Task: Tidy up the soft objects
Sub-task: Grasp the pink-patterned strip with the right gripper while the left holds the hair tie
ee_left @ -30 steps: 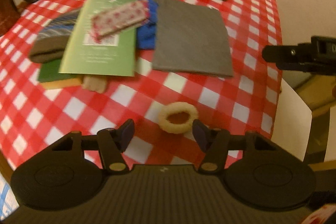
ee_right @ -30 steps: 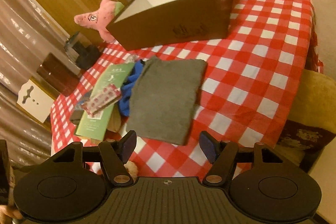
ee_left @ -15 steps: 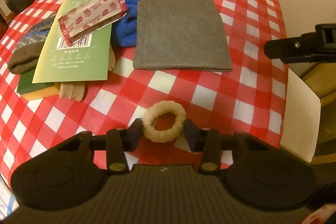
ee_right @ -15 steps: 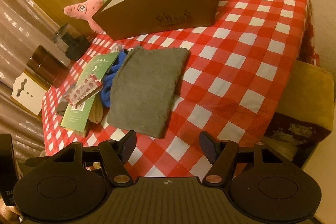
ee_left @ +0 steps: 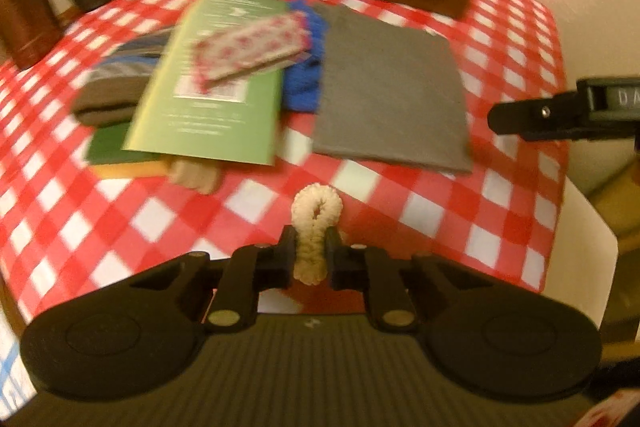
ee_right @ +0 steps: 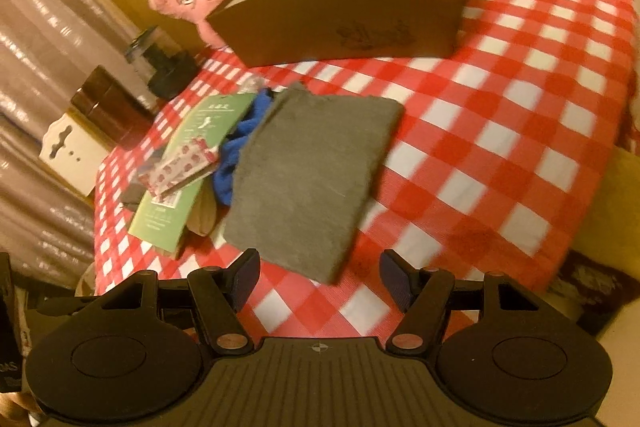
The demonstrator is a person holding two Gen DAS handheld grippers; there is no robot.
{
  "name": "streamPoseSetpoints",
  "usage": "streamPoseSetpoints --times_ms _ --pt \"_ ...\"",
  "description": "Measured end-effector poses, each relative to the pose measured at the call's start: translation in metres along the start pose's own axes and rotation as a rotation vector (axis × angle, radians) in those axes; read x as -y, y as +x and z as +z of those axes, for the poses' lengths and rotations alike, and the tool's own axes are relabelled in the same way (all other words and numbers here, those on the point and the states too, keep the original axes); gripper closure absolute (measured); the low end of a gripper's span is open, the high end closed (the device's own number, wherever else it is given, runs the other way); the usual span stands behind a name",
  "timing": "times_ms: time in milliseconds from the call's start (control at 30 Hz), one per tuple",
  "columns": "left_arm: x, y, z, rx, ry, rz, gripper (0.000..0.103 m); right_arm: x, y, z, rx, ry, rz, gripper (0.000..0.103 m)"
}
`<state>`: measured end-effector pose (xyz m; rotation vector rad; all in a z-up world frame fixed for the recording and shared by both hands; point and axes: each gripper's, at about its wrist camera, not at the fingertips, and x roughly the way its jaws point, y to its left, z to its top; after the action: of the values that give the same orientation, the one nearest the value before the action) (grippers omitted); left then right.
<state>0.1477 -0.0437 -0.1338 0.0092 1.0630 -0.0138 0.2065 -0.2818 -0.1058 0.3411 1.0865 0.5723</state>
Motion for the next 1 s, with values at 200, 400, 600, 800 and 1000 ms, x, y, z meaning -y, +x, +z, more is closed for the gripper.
streamPoseSetpoints --times_ms 200,400,600,800,1000 --pt "-0.031 -0.026 0.006 0.044 -0.115 0.09 0.089 -0.029 0.026 0.022 -0.013 -0.115 0.079 0.037" --pt "-0.064 -0.042 0.005 0.054 -0.259 0.154 0.089 -0.059 0.055 0.044 -0.011 -0.245 0.126 0.052" --pt "-0.081 -0.051 0.001 0.044 -0.339 0.199 0.089 -0.079 0.077 0.063 0.002 -0.385 0.146 0.053" --pt "-0.089 -0.057 -0.001 0.039 -0.398 0.212 0.089 -0.078 0.099 0.081 -0.027 -0.496 0.187 0.053" --pt "-0.091 -0.058 -0.001 0.031 -0.417 0.219 0.089 -0.078 0.101 0.081 -0.057 -0.498 0.205 0.053"
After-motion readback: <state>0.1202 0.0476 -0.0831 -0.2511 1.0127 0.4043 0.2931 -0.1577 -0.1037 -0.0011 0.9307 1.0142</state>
